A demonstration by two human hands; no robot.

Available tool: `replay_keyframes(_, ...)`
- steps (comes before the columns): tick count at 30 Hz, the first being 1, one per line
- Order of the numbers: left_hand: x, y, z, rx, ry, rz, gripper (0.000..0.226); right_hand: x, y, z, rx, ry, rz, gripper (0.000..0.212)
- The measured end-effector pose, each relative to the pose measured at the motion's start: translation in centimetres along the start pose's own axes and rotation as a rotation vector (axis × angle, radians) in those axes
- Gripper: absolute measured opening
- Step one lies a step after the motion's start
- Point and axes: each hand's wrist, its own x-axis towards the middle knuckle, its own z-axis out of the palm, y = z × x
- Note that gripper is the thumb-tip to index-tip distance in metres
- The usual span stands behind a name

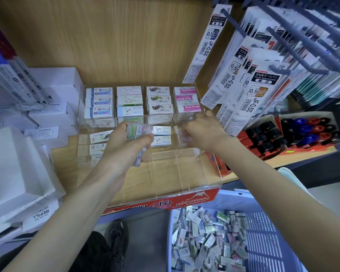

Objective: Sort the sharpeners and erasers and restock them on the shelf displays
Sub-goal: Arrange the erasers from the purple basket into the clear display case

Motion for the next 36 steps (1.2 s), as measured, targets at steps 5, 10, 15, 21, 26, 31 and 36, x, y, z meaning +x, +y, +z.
replay_keyframes(5, 0.1, 0.0, 0.1, -0.015, -0.014, -0.018, 0.025, 0.9, -0.5, 0.7, -0.155, 0.041, 0.043, 0.013)
replay_keyframes(10, -0.2, 0.1, 0.3, -0.005, -0.062, -0.039, 0.031, 0.4, -0.3, 0.0, -0.060, -0.012, 0.042, 0.014)
replay_keyframes(15, -0.4, 0.2, 0.2, 0.010, -0.096, -0.027, 0.036, -3.6, -1.7, -1.7, 0.717, 0.369, 0.107, 0.012)
replay_keyframes(21, -0.9, 0.2, 0.8, 0.045, -0.195, 0.043, 0.034, -5.7, -5.6, -1.5, 1.534, 0.177, 0.233, 0.007)
replay_keyframes(26, -0.7, 0.2, 0.5, 0.018, -0.183, -0.036, 0.017, -5.9, -4.6, -1.0, 1.655, 0.275, 0.196, 0.017)
replay_keyframes(31, -0.7, 0.0, 1.1, 0.046, -0.247, -0.075, 0.011, -5.7, -5.0, -1.0, 1.670, 0.383, 0.256, 0.018)
replay_keyframes(36, -0.8, 0.4, 1.4, -0.082, -0.265, -0.118, 0.017, -6.3, -5.1, -1.2, 1.768, 0.228, 0.099, 0.033)
